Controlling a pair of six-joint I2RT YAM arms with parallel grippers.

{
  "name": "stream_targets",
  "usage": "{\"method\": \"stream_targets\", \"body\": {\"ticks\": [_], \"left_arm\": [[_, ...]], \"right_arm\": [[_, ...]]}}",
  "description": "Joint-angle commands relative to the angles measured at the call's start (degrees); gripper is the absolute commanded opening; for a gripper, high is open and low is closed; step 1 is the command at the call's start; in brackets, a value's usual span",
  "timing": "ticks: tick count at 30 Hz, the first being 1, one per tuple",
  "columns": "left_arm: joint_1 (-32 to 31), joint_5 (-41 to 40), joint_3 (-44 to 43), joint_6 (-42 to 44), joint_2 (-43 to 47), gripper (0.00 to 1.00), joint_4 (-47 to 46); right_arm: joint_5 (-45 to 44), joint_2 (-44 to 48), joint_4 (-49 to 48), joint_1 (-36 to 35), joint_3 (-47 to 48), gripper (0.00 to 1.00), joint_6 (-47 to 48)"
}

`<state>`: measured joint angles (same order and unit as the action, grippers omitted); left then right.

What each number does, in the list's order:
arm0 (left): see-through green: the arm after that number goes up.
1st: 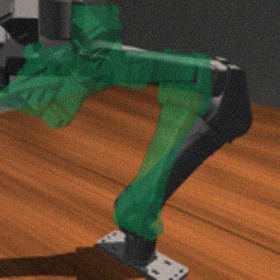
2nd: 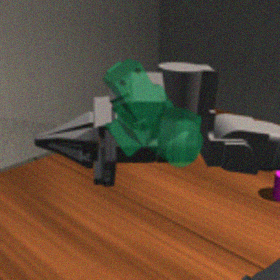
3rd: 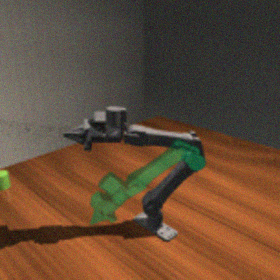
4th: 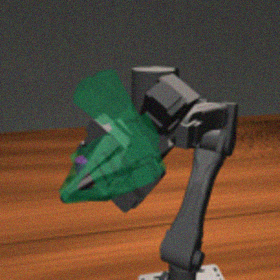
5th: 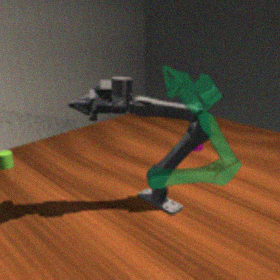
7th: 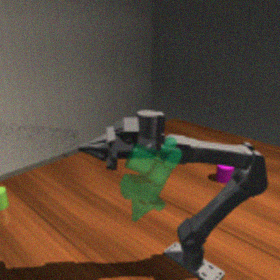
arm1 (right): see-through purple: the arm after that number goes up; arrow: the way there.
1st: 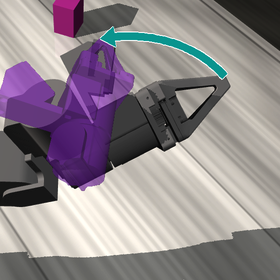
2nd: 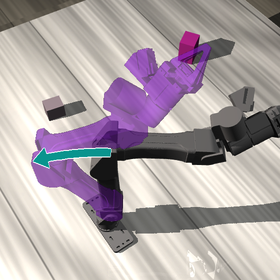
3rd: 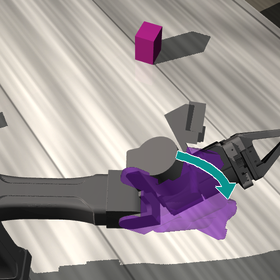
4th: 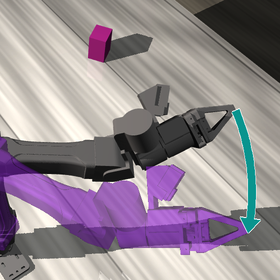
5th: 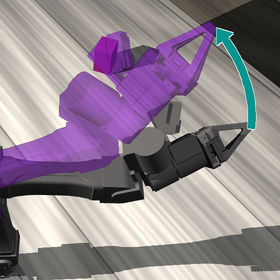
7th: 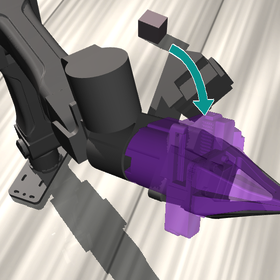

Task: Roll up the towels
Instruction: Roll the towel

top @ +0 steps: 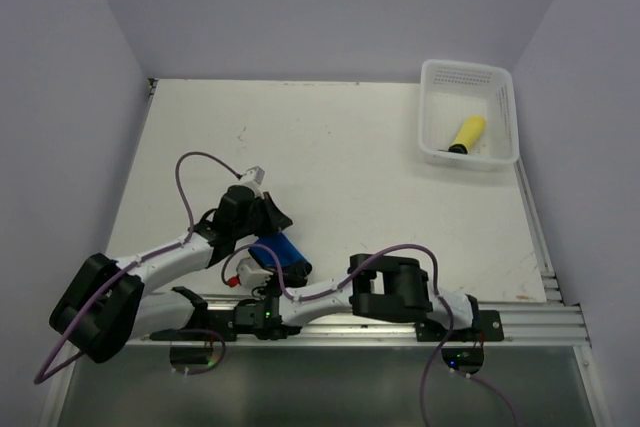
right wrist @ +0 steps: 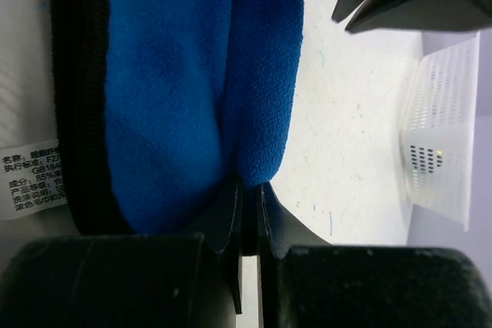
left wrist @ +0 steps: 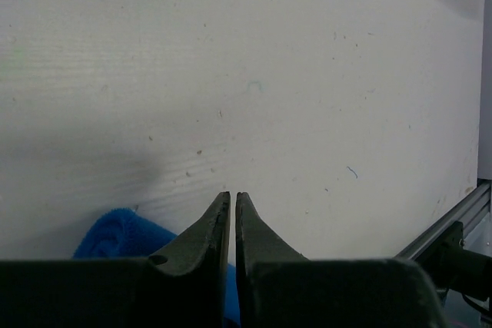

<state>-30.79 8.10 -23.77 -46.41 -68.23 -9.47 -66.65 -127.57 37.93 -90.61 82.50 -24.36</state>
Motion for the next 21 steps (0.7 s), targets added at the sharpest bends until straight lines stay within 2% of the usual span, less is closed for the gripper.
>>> {"method": "stream_targets", "body": {"ticks": [1, 14, 17, 21], "left_arm": [[-2.0, 1.0, 1.9, -2.3, 1.2, 0.1, -3.2], [-4.9, -3.3, 8.6, -5.7, 1.9, 0.07, -1.8], [-5.2, -4.0, 12.8, -8.4, 2.4, 0.07, -3.9], [-6.1, -5.4, 17.1, -11.1, 2.3, 0.07, -8.6]], "right_arm": [[1.8, -3.1, 2.2, -1.7, 2.4, 0.0, 1.7], [2.5, -7.6, 6.3, -2.6, 6.7, 0.0, 2.7], [3.1, -7.4, 6.0, -2.6, 6.5, 0.0, 2.7], [4.1, -6.8, 5.3, -2.6, 6.1, 0.05, 3.0]]}}
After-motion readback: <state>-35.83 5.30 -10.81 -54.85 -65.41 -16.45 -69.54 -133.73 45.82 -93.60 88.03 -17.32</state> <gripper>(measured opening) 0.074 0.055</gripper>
